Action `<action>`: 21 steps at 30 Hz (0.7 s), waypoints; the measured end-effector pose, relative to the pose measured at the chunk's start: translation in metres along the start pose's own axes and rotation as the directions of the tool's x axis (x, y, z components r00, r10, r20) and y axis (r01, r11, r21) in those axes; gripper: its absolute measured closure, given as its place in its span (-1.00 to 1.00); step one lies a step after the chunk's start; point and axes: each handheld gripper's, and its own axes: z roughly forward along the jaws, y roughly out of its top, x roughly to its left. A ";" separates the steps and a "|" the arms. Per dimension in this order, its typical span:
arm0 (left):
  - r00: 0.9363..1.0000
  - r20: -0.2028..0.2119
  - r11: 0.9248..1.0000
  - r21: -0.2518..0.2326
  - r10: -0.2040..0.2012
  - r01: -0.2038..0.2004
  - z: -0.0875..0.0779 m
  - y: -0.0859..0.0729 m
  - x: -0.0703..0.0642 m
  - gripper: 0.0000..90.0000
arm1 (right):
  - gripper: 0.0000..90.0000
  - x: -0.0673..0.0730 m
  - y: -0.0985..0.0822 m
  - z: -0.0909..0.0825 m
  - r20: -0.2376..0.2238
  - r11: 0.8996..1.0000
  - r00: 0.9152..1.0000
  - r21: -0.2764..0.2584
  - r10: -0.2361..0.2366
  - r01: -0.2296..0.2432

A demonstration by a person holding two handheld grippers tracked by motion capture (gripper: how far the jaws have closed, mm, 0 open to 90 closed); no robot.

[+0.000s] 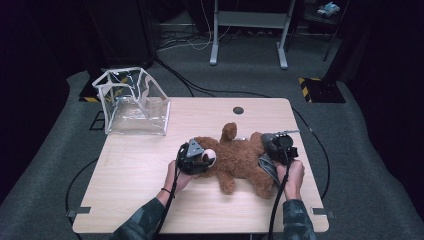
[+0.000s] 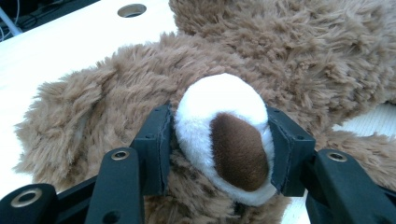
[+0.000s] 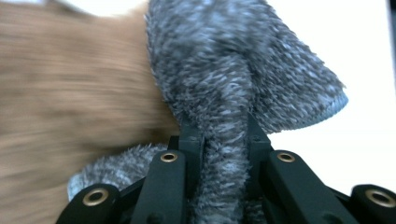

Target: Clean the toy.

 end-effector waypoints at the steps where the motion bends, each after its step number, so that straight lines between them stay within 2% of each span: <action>1: 1.000 0.004 1.000 0.005 0.001 -0.001 0.000 0.000 0.000 0.07 | 0.68 -0.006 -0.001 0.003 0.018 1.000 1.000 0.010 0.020 -0.020; 3: 1.000 0.004 1.000 0.006 0.000 0.000 -0.001 0.000 0.000 0.07 | 0.68 -0.016 -0.004 0.001 0.006 0.999 0.999 0.002 0.048 -0.048; 6: 1.000 0.004 1.000 0.006 0.001 -0.001 0.000 0.000 0.001 0.07 | 0.68 -0.015 -0.008 -0.019 -0.015 0.997 0.998 -0.042 0.058 -0.059; 9: 1.000 0.007 1.000 0.007 -0.001 0.001 0.000 0.001 0.001 0.06 | 0.68 -0.007 -0.013 -0.043 -0.061 0.993 0.998 -0.116 0.015 -0.022; 10: 1.000 -0.001 1.000 0.000 -0.004 0.004 0.000 0.000 0.000 0.06 | 0.68 -0.003 -0.015 -0.049 -0.085 0.991 0.996 -0.133 0.011 -0.022; 12: 1.000 0.006 1.000 0.006 -0.004 0.004 0.000 0.001 0.001 0.06 | 0.68 0.006 -0.016 -0.055 -0.132 0.988 0.991 -0.151 -0.028 0.008; 13: 1.000 0.007 1.000 0.009 -0.003 0.003 0.000 0.001 0.001 0.06 | 0.67 0.009 -0.016 -0.053 -0.153 0.988 0.987 -0.155 -0.045 0.021; 14: 1.000 0.007 1.000 0.010 -0.003 0.003 0.000 0.001 0.001 0.06 | 0.67 0.015 -0.015 -0.049 -0.156 0.990 0.986 -0.139 -0.052 0.030; 16: 1.000 0.009 1.000 0.009 -0.005 0.005 0.000 0.001 0.001 0.06 | 0.67 0.017 -0.013 -0.037 -0.150 0.991 0.986 -0.122 -0.074 0.056; 19: 1.000 0.007 1.000 0.008 -0.006 0.006 0.000 0.001 0.001 0.06 | 0.68 0.014 -0.009 -0.014 -0.077 0.997 0.996 -0.065 -0.048 0.043; 20: 1.000 0.007 1.000 0.009 -0.006 0.006 0.000 0.001 0.001 0.06 | 0.68 0.010 -0.008 -0.010 -0.062 0.998 0.998 -0.056 -0.018 0.015; 21: 1.000 0.008 1.000 0.009 -0.006 0.006 0.000 0.001 0.001 0.06 | 0.67 0.009 -0.007 -0.010 -0.054 0.998 0.998 -0.055 -0.013 0.010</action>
